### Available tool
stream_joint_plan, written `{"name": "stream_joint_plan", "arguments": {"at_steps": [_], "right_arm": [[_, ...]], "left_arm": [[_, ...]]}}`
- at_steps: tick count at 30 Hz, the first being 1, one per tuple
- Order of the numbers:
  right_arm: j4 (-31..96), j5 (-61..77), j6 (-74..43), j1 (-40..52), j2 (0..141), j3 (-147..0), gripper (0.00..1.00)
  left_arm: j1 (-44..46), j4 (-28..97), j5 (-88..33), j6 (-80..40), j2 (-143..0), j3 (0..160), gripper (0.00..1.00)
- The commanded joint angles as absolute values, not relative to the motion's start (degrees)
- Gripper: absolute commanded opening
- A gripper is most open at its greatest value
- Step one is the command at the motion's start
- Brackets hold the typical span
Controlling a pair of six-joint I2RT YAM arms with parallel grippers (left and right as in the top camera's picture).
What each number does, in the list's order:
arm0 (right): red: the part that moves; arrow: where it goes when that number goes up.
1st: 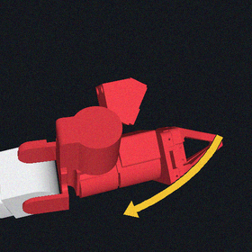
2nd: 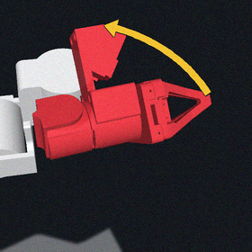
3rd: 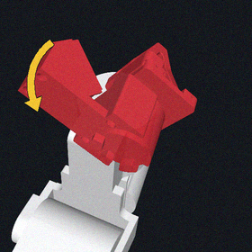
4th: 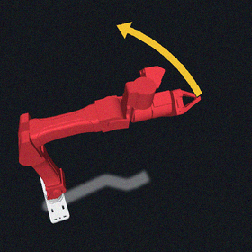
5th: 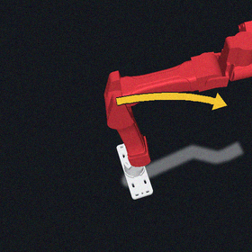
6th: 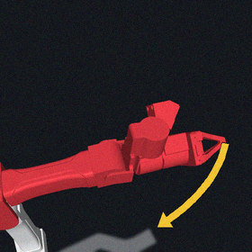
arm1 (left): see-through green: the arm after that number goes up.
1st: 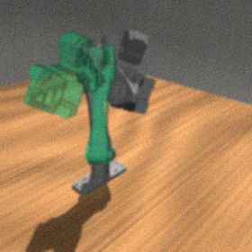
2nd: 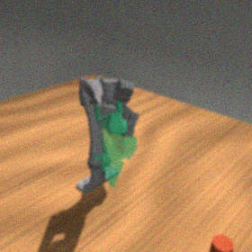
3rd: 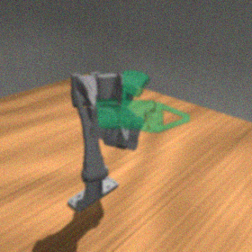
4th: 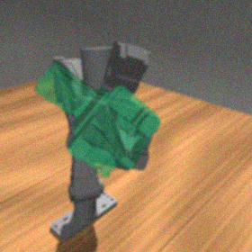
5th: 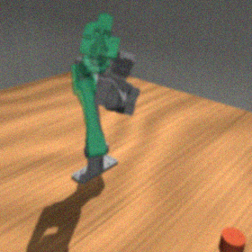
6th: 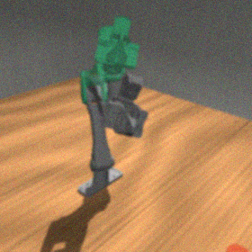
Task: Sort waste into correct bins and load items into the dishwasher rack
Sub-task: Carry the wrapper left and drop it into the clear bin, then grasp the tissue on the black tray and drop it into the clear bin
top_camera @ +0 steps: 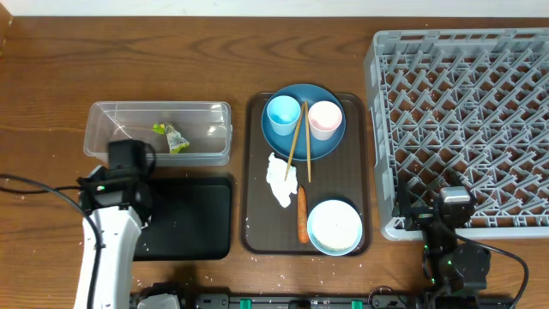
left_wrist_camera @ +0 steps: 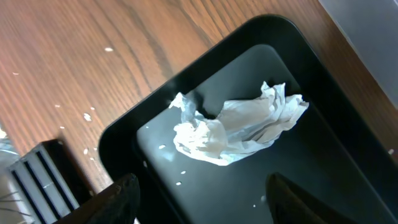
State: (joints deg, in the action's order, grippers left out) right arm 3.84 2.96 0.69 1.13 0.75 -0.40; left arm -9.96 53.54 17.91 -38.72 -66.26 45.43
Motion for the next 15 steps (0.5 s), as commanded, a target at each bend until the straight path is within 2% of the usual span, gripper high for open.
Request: {"name": "stream_joint_plan", "arguments": {"at_steps": [1, 7, 15], "right_arm": [[4.1, 3.0, 0.9, 0.9, 0.8, -0.3, 0.99], [4.1, 3.0, 0.9, 0.9, 0.8, -0.3, 0.99], [4.1, 3.0, 0.9, 0.9, 0.8, -0.3, 0.99]], "left_arm": [[-13.1, 52.5, 11.2, -32.8, -66.2, 44.2, 0.67], [-17.7, 48.2, 6.1, -30.0, -66.3, 40.5, 0.67], [-20.2, 39.6, 6.0, -29.1, -68.9, 34.3, 0.68]]}}
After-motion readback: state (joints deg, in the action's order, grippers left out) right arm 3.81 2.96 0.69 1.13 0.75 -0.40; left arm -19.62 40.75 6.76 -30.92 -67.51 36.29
